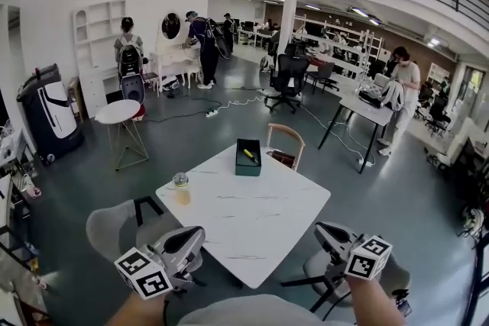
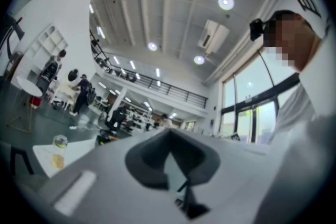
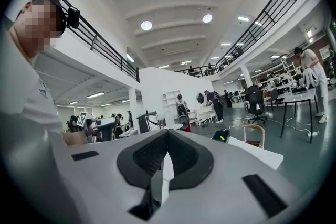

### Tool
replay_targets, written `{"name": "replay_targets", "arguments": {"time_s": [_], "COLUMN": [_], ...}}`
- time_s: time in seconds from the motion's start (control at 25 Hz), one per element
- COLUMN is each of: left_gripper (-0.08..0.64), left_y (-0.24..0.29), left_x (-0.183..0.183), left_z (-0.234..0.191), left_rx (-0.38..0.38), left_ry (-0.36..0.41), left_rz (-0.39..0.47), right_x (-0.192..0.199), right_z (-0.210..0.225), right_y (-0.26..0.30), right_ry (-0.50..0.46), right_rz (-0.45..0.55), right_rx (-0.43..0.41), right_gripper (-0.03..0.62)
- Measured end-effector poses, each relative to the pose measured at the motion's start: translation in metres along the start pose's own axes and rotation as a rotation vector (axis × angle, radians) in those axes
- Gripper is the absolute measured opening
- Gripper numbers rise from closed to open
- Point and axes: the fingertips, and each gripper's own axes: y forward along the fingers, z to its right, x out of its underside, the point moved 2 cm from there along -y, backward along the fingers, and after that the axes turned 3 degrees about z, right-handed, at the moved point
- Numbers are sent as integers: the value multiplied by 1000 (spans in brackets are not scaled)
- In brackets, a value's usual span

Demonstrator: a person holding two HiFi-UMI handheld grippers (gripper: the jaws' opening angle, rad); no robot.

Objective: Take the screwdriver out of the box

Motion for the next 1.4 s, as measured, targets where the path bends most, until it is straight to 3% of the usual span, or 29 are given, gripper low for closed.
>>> {"name": "replay_targets", "arguments": {"time_s": [0.36, 0.76, 1.04, 1.4], "left_gripper": [5, 5, 5, 5], "left_y": [0, 10, 56, 143], "left_x": [-9, 1, 21, 57], "left_z": [-68, -109, -111, -121], "left_rx": [42, 0, -21, -163], "left_ry": [-23, -72, -66, -4], "left_rz": [-24, -47, -91, -156], "right_x": [6, 8, 17, 20], "right_z": [4, 20, 67, 180], "right_y": [55, 93, 106, 137], "right_ry": [-2, 4, 47, 91], "right_rz": [-28, -56, -49, -41], "right_rx": [63, 44, -1, -131], "right_gripper": [8, 8, 8, 8]}}
